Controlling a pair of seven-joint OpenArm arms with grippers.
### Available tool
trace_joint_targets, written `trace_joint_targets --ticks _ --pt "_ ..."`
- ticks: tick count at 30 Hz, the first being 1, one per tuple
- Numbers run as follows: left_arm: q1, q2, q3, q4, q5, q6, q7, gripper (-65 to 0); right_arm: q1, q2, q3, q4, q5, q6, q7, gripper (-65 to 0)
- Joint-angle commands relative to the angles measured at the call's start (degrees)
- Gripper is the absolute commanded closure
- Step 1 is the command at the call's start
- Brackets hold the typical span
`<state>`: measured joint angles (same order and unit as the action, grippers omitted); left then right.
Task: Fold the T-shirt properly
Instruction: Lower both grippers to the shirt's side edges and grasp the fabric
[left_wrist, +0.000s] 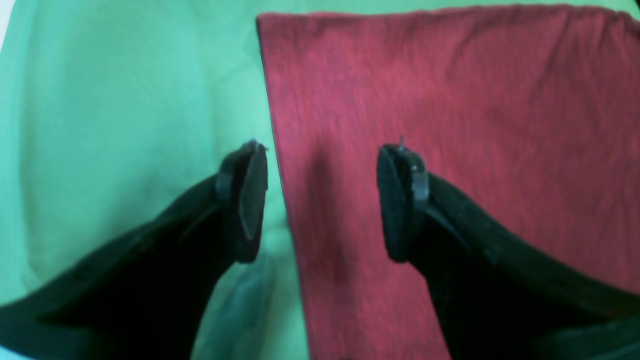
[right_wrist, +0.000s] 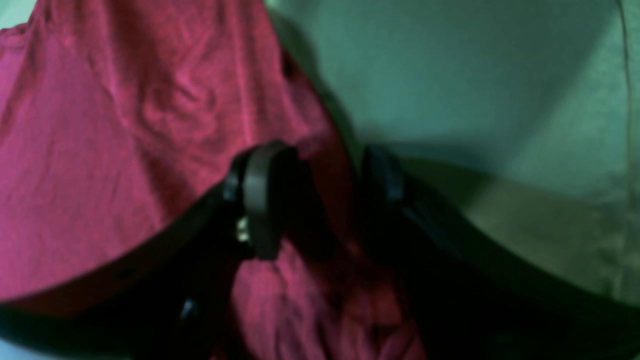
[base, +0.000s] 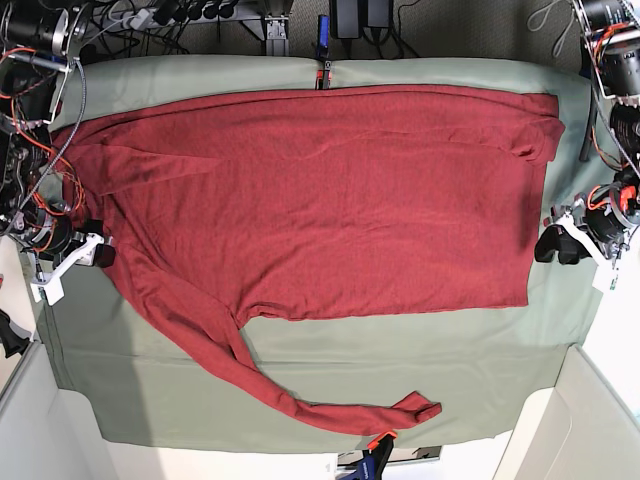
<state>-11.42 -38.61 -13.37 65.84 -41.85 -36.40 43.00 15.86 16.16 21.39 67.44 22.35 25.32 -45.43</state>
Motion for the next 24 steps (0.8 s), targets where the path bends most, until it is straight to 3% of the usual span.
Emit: trace_joint_targets --ticks 1,10,16,24 --pt "-1.7 -1.4 -0.5 -0.3 -0.8 -0.2 -1.2 -37.7 -0.4 0.9 0.1 1.5 0.5 0.4 0.0 -25.9" --pt "-7.3 -1.2 0.2 -8.1 -1.3 -0.2 -2.3 -37.7 -4.9 0.9 0.1 5.2 2.7 0.4 0.0 -25.9" --pt "-13.8 -1.0 5.4 -16.8 1.1 0.3 -5.4 -37.6 -4.9 0.8 0.1 5.2 2.8 0.4 0.0 -25.9" --pt "-20.2 3.5 7.8 -31.2 7.0 2.4 -7.7 -37.6 -4.9 0.9 0.1 5.2 2.7 0.4 -0.3 -25.9"
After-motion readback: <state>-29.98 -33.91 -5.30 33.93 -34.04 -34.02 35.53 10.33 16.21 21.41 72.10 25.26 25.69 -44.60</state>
